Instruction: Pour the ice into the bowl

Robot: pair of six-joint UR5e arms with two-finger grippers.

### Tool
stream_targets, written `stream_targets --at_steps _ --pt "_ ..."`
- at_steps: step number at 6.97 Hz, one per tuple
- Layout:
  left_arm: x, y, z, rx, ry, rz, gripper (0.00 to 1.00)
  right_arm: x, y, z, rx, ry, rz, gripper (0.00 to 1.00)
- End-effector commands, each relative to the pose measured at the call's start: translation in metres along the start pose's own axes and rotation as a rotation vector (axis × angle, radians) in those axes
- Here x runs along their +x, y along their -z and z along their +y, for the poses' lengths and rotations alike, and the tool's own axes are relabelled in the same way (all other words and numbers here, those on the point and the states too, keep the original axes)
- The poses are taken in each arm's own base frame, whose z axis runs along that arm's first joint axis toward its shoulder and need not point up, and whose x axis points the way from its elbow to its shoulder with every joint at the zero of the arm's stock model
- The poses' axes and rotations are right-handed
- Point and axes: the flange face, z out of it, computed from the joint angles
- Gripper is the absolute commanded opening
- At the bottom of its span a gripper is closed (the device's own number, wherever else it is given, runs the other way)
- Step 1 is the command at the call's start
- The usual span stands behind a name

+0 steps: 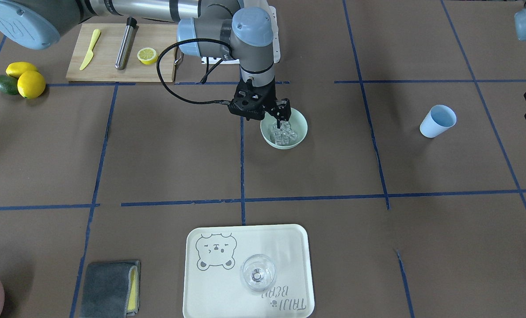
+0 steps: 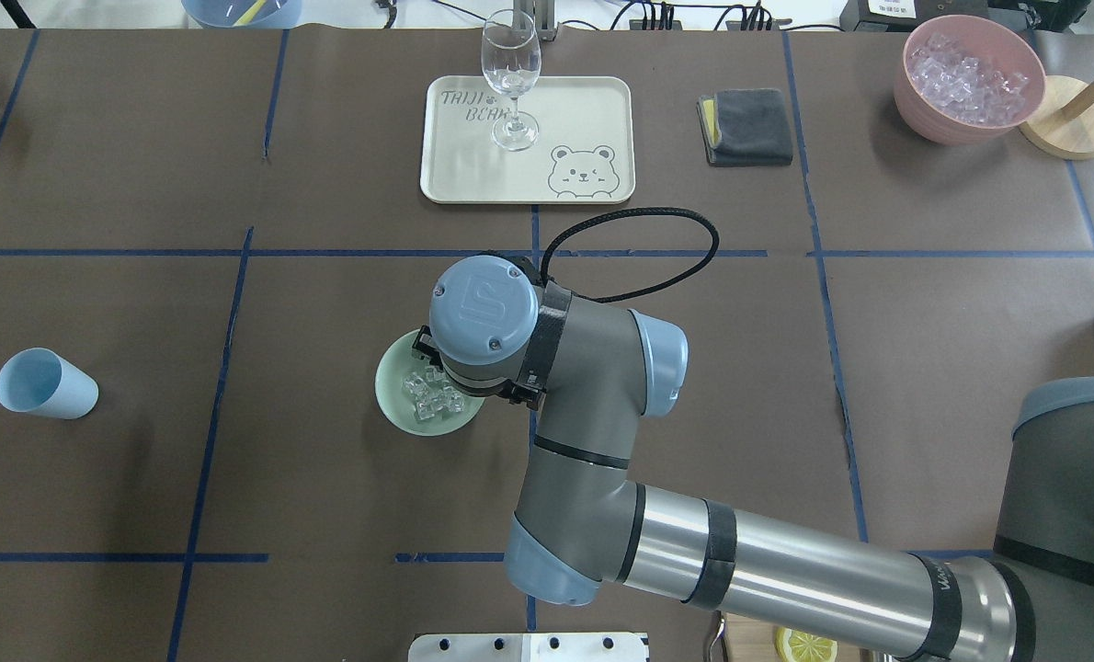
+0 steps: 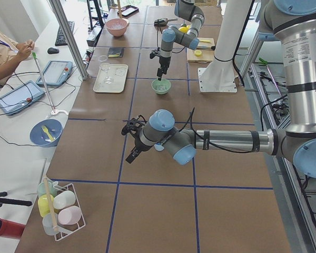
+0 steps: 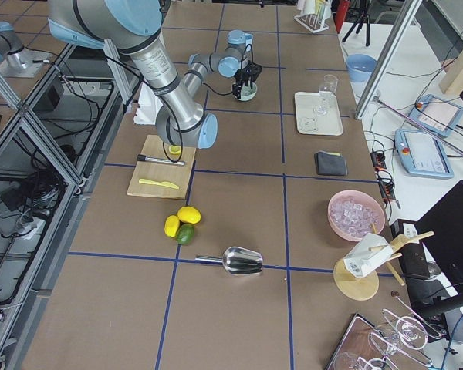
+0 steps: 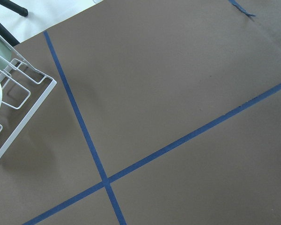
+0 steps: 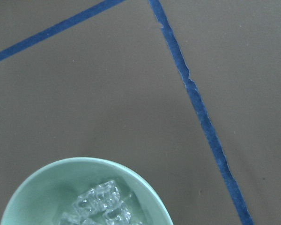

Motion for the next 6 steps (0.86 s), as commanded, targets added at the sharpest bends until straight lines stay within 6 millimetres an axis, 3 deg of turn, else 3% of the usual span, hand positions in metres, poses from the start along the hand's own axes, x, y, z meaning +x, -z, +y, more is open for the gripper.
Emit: stream_targets --at_steps 1,2,3,5,6 --pt "0.000 0.002 -0.006 0.012 0.030 -0.017 1.00 0.000 -0.024 0.006 -0.009 0.038 0.050 0.93" --pt "0.001 0.003 -0.005 0.014 0.034 -0.016 1.00 0.000 -0.026 0.007 -0.016 0.038 0.054 0.23" --pt "0.002 0.004 -0.006 0.015 0.033 -0.016 1.00 0.001 -0.027 0.007 -0.020 0.037 0.058 0.00" --pt "0.002 0.006 -0.006 0.017 0.034 -0.017 1.00 0.000 -0.025 0.007 -0.024 0.035 0.052 0.00" --pt "0.003 0.007 -0.005 0.019 0.032 -0.016 1.00 -0.002 -0.011 0.002 -0.059 0.028 0.036 0.00"
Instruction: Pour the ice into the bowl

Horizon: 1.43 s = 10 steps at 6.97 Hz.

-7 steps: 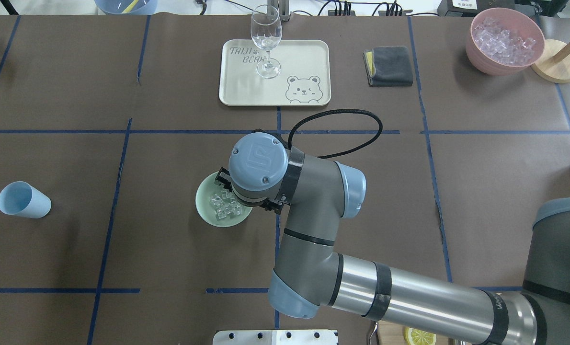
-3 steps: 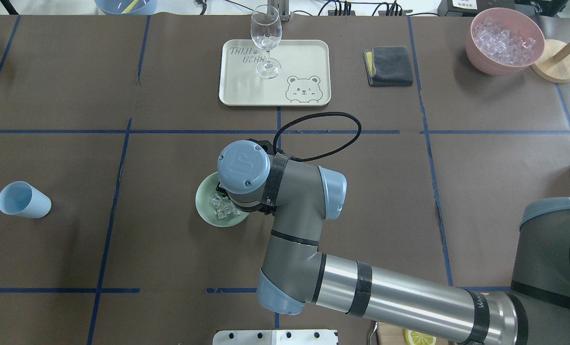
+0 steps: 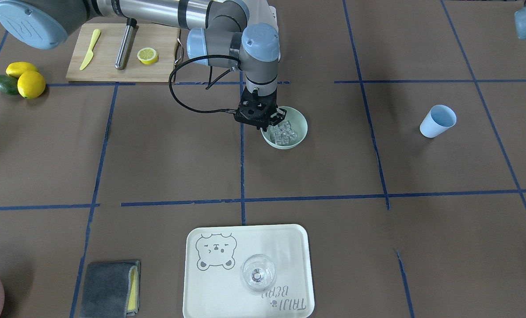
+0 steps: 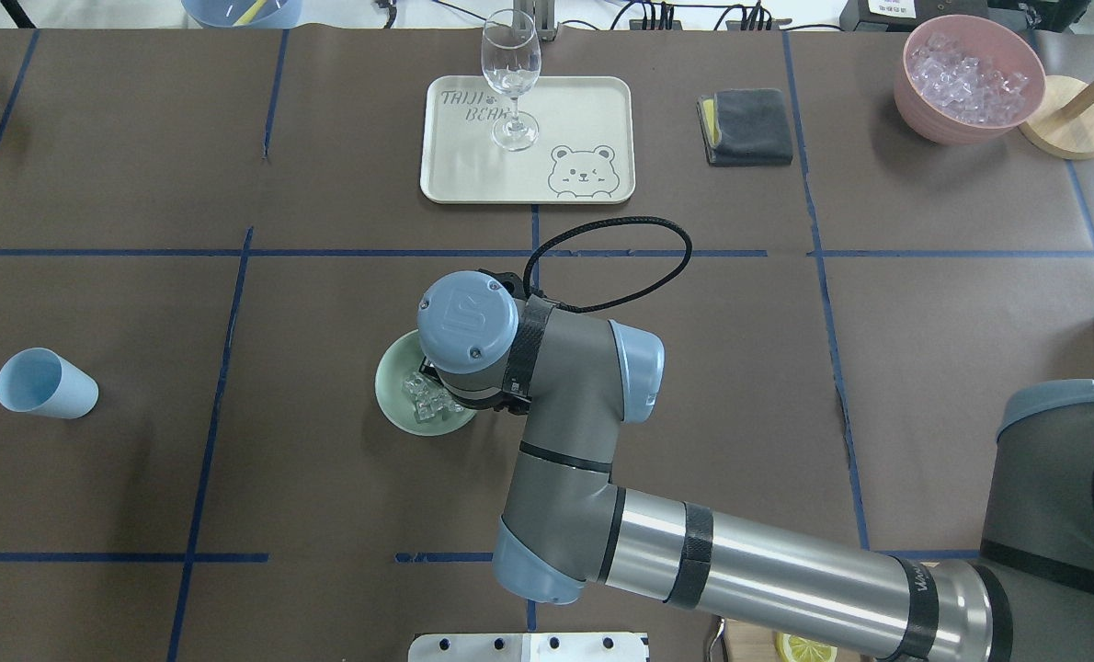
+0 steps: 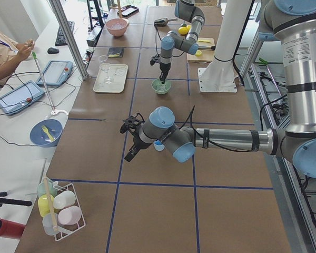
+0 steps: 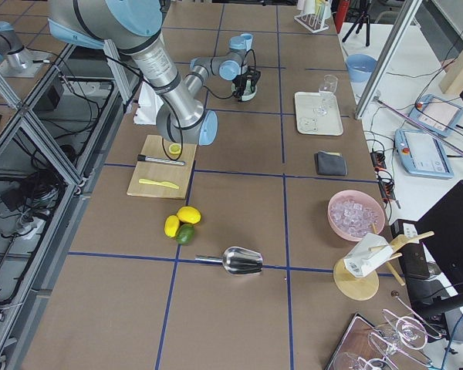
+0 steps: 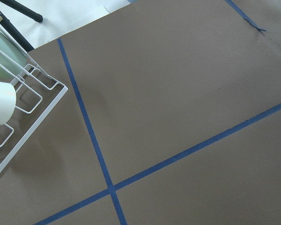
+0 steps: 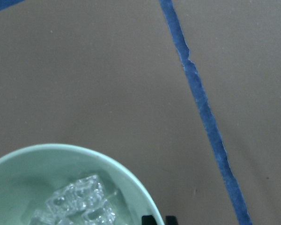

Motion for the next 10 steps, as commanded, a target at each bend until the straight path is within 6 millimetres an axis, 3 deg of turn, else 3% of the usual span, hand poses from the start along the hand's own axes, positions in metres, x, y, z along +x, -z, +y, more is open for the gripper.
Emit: stream_targets --at_steps 1,2,4,7,8,10 --pt "0.001 0.001 0.001 0.002 -0.001 0.000 1.00 0.007 0.042 -0.025 -0.063 -0.031 -0.032 0.00" --pt "0.002 0.003 -0.001 0.007 -0.004 0.001 1.00 0.039 0.063 -0.043 -0.073 -0.051 -0.038 0.00" --pt "0.003 0.004 -0.003 0.010 -0.005 0.002 1.00 0.166 0.098 -0.090 -0.079 0.071 -0.074 0.00" --pt "0.004 0.005 -0.003 0.012 -0.007 0.005 1.00 0.351 0.101 -0.177 -0.070 0.256 0.038 0.00" --pt "0.006 0.007 -0.004 0.016 -0.007 0.006 1.00 0.423 0.096 -0.207 -0.064 0.316 0.065 0.00" --pt "0.009 0.012 -0.005 0.024 -0.014 0.008 1.00 0.525 0.098 -0.267 -0.130 0.375 0.037 0.00"
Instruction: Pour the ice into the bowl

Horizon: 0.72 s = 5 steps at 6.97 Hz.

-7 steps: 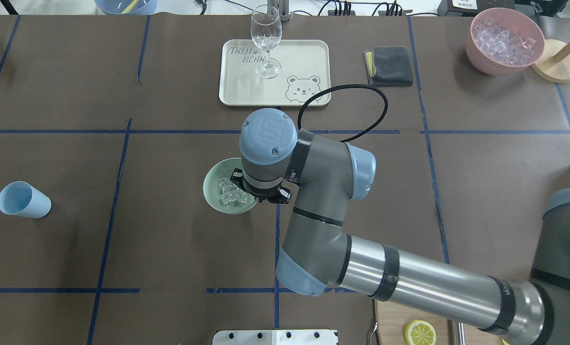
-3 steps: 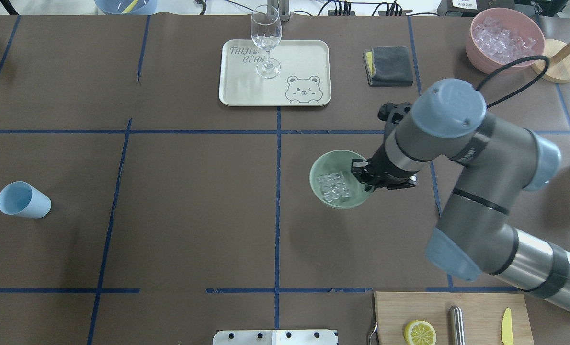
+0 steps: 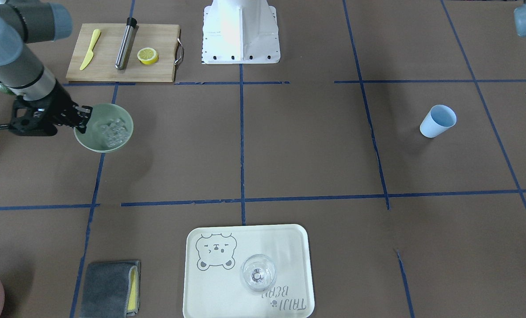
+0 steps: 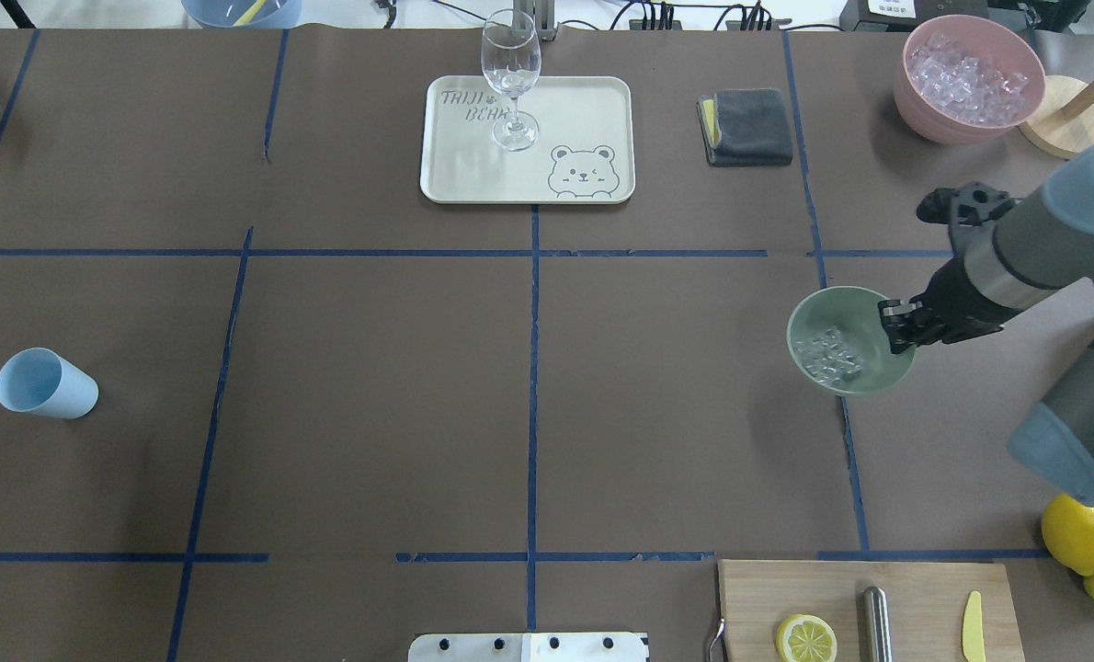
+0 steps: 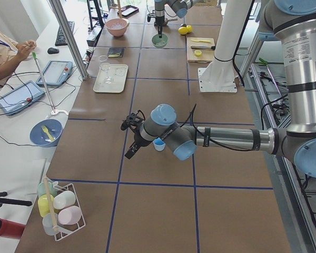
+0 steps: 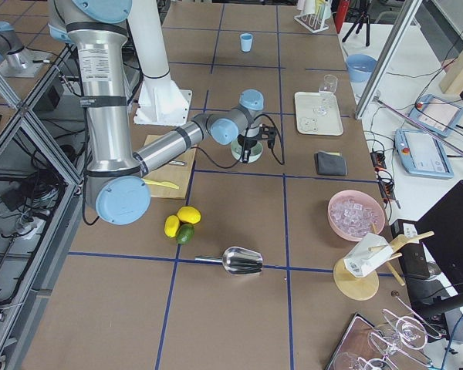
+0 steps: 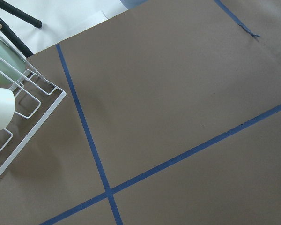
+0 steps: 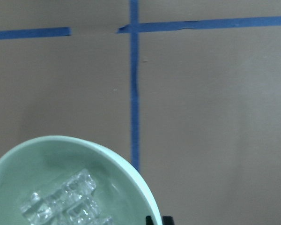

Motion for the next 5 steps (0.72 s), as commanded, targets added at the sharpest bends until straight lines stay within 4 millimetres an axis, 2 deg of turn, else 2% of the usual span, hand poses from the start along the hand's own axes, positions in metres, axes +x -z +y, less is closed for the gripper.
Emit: stream_targets --at_steps 1,3,4,5 --pt "0.003 0.005 -0.001 0.008 -0.005 0.002 1.00 0.094 -0.003 -0.015 -0.035 0.045 -0.037 0.00" --pt "0.004 0.007 -0.003 0.013 -0.008 0.002 1.00 0.102 -0.009 -0.001 -0.045 0.062 -0.115 0.00" --pt "0.004 0.007 -0.003 0.015 -0.008 0.002 1.00 0.106 -0.014 -0.003 -0.039 0.041 -0.122 0.00" --pt "0.004 0.007 -0.003 0.015 -0.009 0.002 1.00 0.124 -0.034 -0.007 -0.025 0.054 -0.134 0.00"
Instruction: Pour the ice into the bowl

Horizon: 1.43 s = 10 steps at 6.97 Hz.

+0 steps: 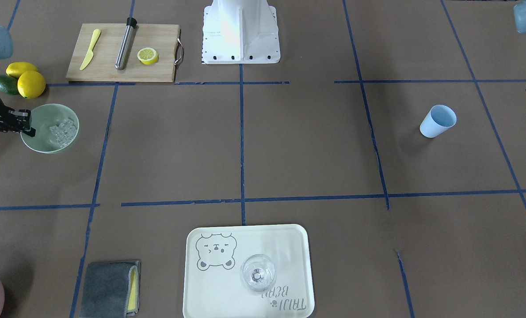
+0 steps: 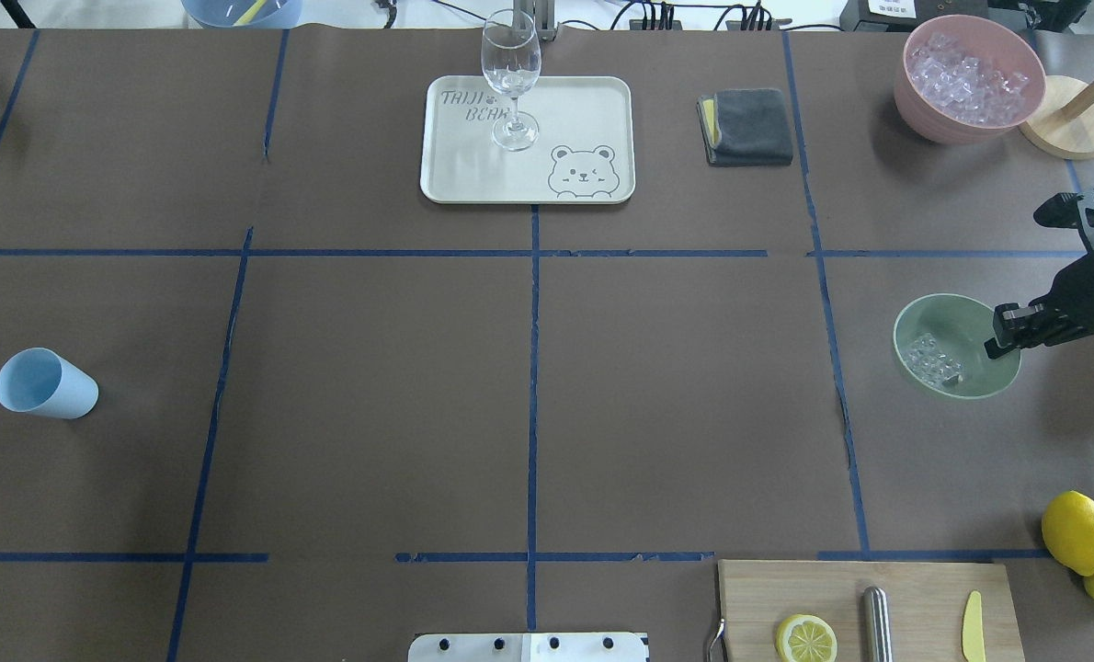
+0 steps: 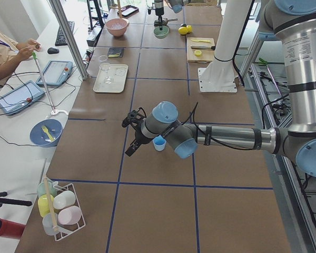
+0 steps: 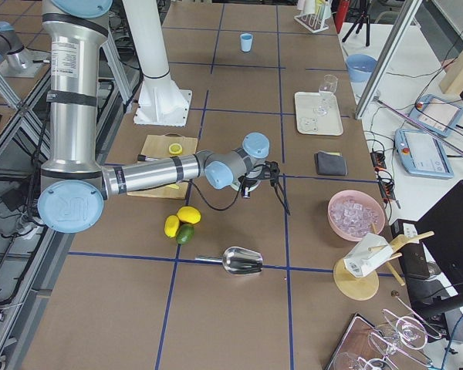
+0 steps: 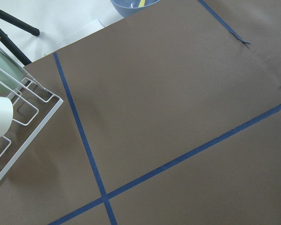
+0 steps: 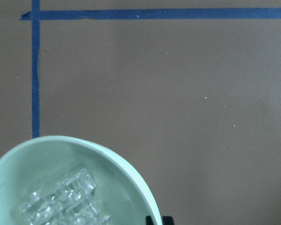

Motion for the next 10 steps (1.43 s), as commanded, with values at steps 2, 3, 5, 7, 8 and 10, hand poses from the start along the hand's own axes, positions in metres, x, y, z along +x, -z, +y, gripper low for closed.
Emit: stream_targets --at_steps 2,3,5,7,8,10 --pt "-0.001 0.002 0.000 0.005 -0.002 -0.001 1.00 0.015 -0.016 -0.004 0.048 -0.062 -0.069 0.00" --pt "-0.002 0.000 0.002 0.004 -0.001 -0.002 1.00 0.015 -0.015 -0.003 0.065 -0.047 -0.088 0.00" --pt "-0.001 0.002 0.000 0.009 -0.006 -0.001 1.00 0.029 -0.035 -0.003 0.047 -0.055 -0.073 0.00" --pt "-0.001 0.002 0.000 0.010 -0.007 -0.002 1.00 0.028 -0.042 -0.001 0.040 -0.047 -0.068 0.00" --pt "-0.001 0.002 0.000 0.011 -0.008 -0.001 1.00 0.027 -0.043 -0.001 0.045 -0.042 -0.061 0.00" --pt "-0.002 0.003 0.000 0.012 -0.008 -0.002 1.00 0.027 -0.043 -0.002 0.053 -0.037 -0.055 0.06"
